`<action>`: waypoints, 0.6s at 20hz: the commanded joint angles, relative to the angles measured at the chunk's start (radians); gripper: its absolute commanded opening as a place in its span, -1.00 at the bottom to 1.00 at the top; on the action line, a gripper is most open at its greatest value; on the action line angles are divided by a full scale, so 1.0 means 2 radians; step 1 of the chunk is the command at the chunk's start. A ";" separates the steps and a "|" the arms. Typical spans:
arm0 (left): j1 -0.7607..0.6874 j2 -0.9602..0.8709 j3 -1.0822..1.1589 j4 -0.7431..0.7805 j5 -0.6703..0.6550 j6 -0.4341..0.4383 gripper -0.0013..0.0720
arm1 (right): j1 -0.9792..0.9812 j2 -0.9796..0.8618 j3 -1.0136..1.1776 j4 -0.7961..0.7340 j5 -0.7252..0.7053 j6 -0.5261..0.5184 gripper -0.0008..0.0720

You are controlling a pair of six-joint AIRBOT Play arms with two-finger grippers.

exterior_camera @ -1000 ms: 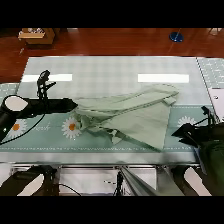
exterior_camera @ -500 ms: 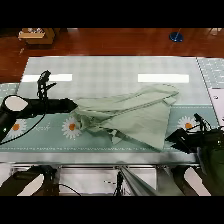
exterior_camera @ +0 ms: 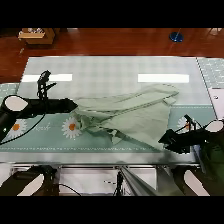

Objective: Fold the shirts.

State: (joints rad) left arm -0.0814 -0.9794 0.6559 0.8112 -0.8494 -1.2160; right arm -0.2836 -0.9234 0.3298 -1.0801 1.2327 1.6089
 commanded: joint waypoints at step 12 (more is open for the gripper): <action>0.026 0.019 0.055 0.000 -0.008 0.001 -0.89 | 0.064 0.001 0.127 0.212 -0.038 -0.103 -0.91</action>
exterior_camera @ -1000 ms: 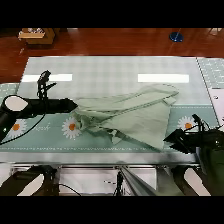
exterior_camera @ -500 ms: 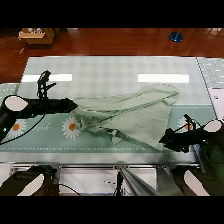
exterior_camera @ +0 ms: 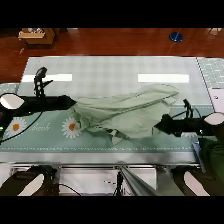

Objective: Fold the shirts.

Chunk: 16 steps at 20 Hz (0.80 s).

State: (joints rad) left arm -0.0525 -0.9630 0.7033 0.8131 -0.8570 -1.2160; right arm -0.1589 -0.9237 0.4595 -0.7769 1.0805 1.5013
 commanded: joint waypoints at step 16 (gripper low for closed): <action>0.078 0.090 0.548 0.080 -0.171 -0.017 -0.89 | 0.002 0.024 0.668 -0.083 -0.049 0.031 -0.91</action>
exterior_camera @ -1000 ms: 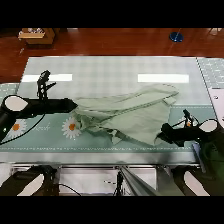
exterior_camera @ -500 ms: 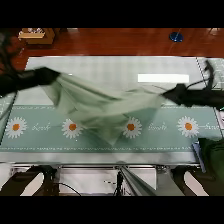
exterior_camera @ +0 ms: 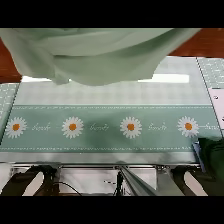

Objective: Fold the shirts.

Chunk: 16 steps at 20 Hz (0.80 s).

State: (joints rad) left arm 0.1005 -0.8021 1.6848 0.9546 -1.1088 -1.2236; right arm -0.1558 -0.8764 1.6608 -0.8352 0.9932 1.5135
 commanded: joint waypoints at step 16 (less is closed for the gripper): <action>0.000 0.120 0.059 0.004 -0.367 -0.269 -0.89 | 0.001 0.047 0.171 -0.254 0.432 0.078 -0.92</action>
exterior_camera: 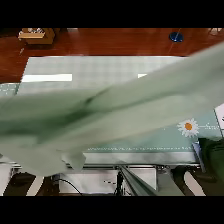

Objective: Fold the shirts.

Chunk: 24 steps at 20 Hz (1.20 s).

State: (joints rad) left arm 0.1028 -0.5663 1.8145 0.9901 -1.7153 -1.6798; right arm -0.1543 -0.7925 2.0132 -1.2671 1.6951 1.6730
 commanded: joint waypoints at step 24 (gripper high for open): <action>-0.035 -0.327 -0.438 -0.002 0.488 0.186 -0.89 | 0.001 -0.354 -0.318 0.053 -0.402 -0.082 -0.91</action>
State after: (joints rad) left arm 0.0509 -1.1141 0.9436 0.9871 -0.9298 -1.3235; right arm -0.1528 -1.4288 1.3788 -1.2015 1.0473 1.5108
